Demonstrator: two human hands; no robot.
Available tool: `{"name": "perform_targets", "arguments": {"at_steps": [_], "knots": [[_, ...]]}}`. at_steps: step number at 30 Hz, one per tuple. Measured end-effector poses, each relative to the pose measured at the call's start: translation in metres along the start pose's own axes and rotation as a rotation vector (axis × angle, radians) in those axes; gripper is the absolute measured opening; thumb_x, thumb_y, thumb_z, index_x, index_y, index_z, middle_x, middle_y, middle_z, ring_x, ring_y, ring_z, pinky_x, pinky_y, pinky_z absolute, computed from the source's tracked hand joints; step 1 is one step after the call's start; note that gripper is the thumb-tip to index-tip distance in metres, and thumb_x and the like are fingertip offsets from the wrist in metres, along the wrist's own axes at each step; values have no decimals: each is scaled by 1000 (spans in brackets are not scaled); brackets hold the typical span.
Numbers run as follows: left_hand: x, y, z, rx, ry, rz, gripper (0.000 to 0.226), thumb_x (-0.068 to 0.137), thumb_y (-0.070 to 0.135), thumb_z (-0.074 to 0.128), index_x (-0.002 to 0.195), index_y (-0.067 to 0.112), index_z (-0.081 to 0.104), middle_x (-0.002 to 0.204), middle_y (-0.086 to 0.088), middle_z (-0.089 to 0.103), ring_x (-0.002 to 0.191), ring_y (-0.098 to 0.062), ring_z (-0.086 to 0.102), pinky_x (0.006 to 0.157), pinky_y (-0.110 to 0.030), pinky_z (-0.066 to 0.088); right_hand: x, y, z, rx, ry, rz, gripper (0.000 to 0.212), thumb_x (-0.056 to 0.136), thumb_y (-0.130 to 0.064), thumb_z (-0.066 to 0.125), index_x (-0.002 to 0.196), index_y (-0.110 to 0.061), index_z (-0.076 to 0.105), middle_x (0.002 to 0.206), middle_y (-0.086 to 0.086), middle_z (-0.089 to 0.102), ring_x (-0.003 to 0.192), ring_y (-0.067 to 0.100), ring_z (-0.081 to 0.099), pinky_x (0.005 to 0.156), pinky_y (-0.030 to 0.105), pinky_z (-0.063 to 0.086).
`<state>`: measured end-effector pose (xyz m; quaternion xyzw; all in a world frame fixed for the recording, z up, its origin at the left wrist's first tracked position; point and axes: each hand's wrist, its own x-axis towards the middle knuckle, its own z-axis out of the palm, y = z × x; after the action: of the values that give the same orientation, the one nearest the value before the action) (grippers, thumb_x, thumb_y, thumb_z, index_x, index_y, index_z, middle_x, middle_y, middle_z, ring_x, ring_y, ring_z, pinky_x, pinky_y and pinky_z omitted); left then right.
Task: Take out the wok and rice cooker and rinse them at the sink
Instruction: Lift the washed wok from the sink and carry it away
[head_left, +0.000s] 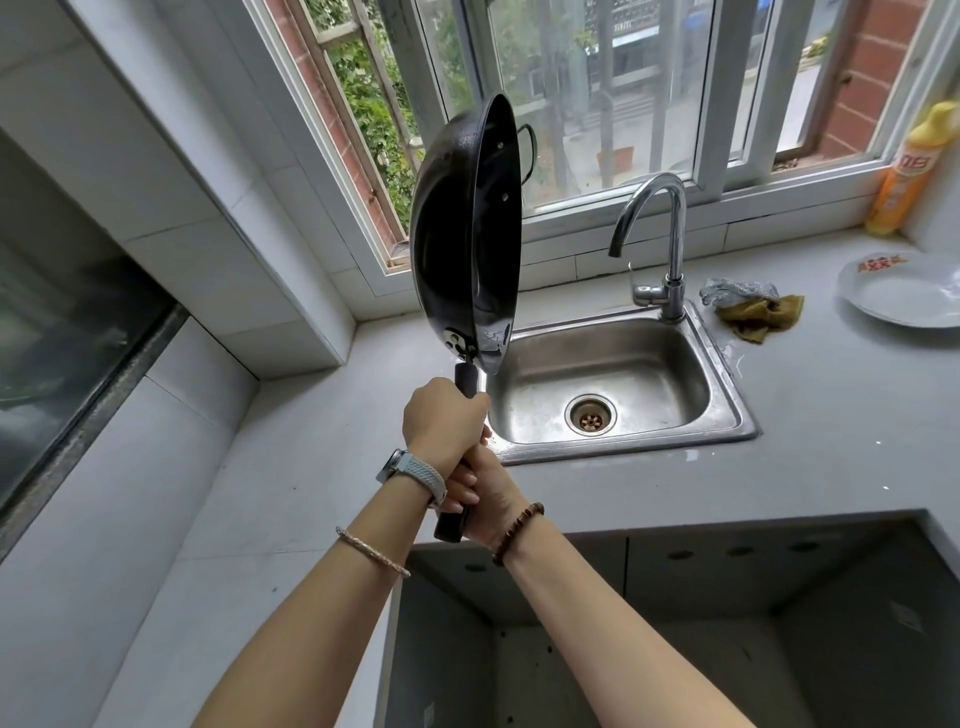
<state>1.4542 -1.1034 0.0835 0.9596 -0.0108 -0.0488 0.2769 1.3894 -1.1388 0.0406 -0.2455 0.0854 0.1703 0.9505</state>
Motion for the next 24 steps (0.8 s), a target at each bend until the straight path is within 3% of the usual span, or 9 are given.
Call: {"name": "perform_targets", "arguments": {"at_steps": [9, 24], "knots": [[-7, -4, 7, 42, -31, -16, 29, 81, 23, 52, 63, 8, 69, 50, 3, 65, 58, -11, 63, 51, -22, 40, -3, 9, -8, 99, 32, -1, 65, 101, -21, 35, 36, -22, 43, 30, -8, 28, 21, 4, 28, 28, 12, 22], [-14, -8, 14, 62, -48, -11, 30, 81, 25, 51, 67, 7, 71, 55, 1, 68, 61, -13, 66, 56, -23, 48, -12, 14, -13, 77, 23, 24, 65, 98, -24, 37, 33, -19, 38, 28, -8, 28, 21, 4, 29, 28, 13, 22]]}}
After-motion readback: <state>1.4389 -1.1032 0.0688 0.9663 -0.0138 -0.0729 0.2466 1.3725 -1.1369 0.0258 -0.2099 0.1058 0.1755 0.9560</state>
